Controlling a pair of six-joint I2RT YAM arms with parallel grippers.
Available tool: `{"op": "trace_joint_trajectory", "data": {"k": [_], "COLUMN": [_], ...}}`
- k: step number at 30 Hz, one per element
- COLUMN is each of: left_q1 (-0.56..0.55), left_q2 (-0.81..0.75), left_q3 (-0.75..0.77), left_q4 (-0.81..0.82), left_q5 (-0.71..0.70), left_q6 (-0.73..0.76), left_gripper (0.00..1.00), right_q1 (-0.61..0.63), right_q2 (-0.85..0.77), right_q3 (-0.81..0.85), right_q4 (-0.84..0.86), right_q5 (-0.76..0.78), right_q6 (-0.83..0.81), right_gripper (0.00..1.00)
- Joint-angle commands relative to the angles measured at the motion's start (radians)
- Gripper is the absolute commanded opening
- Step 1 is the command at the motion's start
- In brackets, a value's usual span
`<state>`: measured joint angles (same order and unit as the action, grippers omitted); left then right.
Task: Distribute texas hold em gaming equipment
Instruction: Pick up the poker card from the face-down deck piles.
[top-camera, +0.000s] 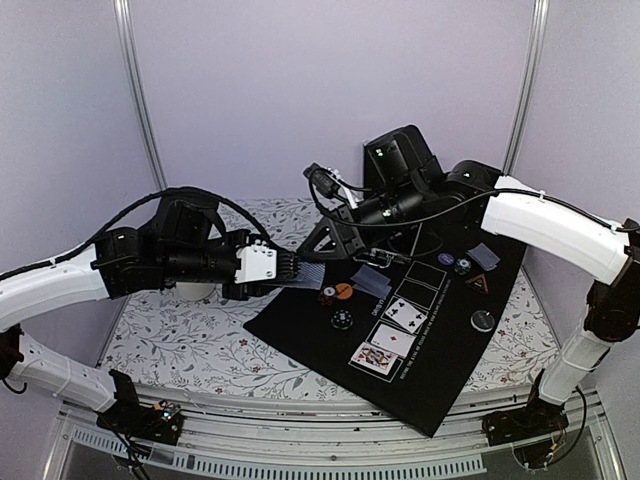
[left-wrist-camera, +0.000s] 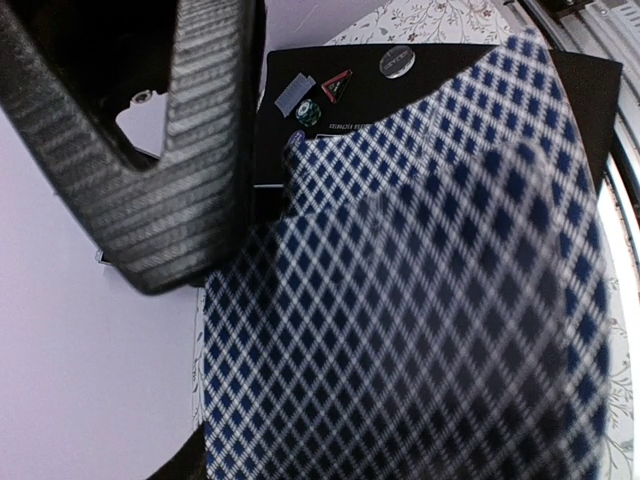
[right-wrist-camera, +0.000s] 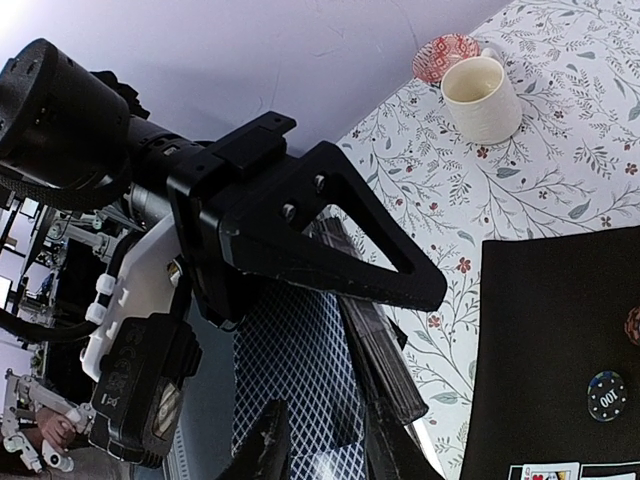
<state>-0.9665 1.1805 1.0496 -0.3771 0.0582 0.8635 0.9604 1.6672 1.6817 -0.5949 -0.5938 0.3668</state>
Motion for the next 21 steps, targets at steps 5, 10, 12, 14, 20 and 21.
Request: {"op": "trace_joint_trajectory", "data": {"k": [5,10,12,14,20,21], "left_q1": [-0.018,-0.017,-0.018,-0.018,-0.017,-0.017], "left_q2": [0.002,0.001,0.001,0.001,-0.008,-0.009], "left_q3": [-0.012,-0.013,-0.012,-0.012,-0.025,-0.027], "left_q4": [0.045,0.045,0.045,0.044,0.044,0.044], "left_q5": [-0.002,-0.003,-0.003,-0.003,-0.003,-0.005], "left_q6": [0.002,0.003,0.003,0.003,-0.001,-0.002], "left_gripper": [0.46,0.46,0.46,0.45,0.45,0.45], "right_q1": [0.008,0.009,0.008,0.009,0.007,0.006], "right_q2": [0.015,0.017,0.019,0.019,-0.020,-0.029], "right_q3": [0.007,0.007,0.007,0.007,0.016,0.018], "right_q4": [-0.025,-0.017,-0.019,-0.022,-0.007,-0.006], "right_q5": [-0.015,-0.039,-0.036,-0.028,0.031,0.040], "right_q6": [-0.002,0.001,0.000,0.000,-0.003,-0.004], "right_gripper": [0.27,0.11,0.04,0.03,0.02,0.02]}}
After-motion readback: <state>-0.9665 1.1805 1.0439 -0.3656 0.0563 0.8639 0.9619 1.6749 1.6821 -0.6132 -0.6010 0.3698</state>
